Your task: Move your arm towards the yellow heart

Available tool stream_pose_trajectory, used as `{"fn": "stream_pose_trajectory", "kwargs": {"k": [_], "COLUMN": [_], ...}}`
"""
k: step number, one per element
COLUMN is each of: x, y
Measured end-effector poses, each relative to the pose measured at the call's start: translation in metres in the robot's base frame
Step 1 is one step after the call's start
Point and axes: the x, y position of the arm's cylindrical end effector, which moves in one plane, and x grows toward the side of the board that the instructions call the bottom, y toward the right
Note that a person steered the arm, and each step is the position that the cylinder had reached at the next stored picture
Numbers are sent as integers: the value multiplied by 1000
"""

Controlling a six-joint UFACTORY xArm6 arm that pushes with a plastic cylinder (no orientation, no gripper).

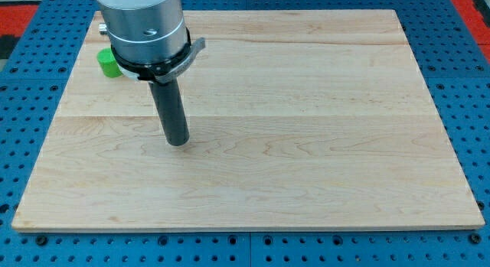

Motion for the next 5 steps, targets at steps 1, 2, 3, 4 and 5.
{"fn": "stream_pose_trajectory", "kwargs": {"k": [1, 2, 3, 4, 5], "x": [0, 0, -2, -29, -77], "y": [-1, -37, -98, -122, -133]}}
